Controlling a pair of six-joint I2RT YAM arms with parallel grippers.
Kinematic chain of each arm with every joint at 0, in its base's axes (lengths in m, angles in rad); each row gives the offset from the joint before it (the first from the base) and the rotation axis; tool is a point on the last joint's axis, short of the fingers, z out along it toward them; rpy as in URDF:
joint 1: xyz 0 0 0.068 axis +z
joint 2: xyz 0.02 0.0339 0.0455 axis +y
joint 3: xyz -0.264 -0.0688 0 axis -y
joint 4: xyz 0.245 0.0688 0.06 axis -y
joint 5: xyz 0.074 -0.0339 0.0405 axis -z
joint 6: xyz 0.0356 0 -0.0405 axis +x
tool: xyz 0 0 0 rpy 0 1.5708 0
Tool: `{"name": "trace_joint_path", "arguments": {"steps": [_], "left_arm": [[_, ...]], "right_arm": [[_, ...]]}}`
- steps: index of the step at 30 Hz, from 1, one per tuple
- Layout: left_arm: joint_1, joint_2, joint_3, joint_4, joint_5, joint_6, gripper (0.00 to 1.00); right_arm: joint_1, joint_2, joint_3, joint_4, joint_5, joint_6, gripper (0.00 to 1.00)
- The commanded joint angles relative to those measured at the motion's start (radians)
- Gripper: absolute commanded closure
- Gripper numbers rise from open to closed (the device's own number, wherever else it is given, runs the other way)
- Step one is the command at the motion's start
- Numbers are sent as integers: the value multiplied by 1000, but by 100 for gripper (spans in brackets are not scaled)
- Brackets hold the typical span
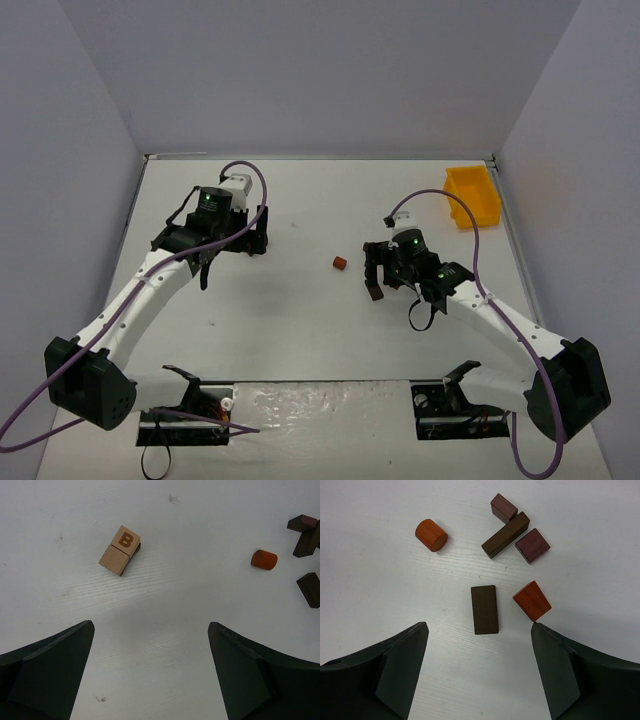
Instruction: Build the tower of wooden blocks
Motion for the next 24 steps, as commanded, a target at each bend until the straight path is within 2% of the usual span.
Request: {"name": "trace_joint_path", "arguments": {"steps": [1,24], "left_arm": [[-7,-1,57,70,13,-11,3],[-7,21,40,167,14,18,3]], "right_arm": [[-5,-3,42,21,-8,-14,19],[-5,-9,-15,25,-5,9,20]]}}
